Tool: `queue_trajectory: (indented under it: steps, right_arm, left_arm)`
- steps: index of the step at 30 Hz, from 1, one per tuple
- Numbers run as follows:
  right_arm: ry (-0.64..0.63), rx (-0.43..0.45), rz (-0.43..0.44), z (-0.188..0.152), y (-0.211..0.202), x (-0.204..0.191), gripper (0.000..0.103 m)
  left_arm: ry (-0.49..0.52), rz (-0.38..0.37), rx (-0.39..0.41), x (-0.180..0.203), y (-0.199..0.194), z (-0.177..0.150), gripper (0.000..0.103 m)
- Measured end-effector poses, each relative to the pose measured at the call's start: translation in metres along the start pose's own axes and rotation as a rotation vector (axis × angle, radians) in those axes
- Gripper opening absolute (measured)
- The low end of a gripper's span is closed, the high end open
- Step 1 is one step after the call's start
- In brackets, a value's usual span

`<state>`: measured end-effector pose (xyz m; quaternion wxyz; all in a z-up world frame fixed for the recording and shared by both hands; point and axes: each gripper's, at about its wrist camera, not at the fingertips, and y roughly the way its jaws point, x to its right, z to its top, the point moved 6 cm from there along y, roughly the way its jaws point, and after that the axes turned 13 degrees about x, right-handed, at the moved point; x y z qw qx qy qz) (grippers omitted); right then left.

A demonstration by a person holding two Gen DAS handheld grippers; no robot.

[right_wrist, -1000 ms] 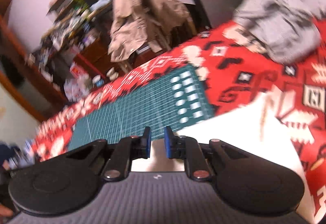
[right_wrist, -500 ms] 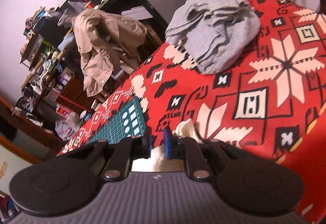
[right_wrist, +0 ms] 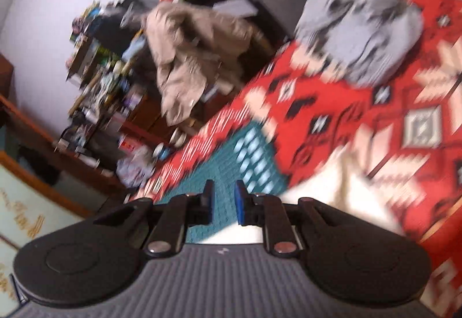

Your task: Fold clothes

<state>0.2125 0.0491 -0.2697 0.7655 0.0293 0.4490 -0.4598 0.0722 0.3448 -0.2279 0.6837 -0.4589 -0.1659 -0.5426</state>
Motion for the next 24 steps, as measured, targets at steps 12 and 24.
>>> queue_trajectory:
  steps: [12, 24]
  right_arm:
    - [-0.126, 0.069, -0.122, 0.014, -0.027, 0.025, 0.017]
    - [-0.110, 0.045, 0.010, -0.032, -0.113, 0.000, 0.017]
  left_arm:
    - [0.182, 0.065, 0.078, 0.007, -0.023, -0.002, 0.005]
    - [0.226, -0.113, -0.013, 0.026, -0.103, -0.069, 0.005]
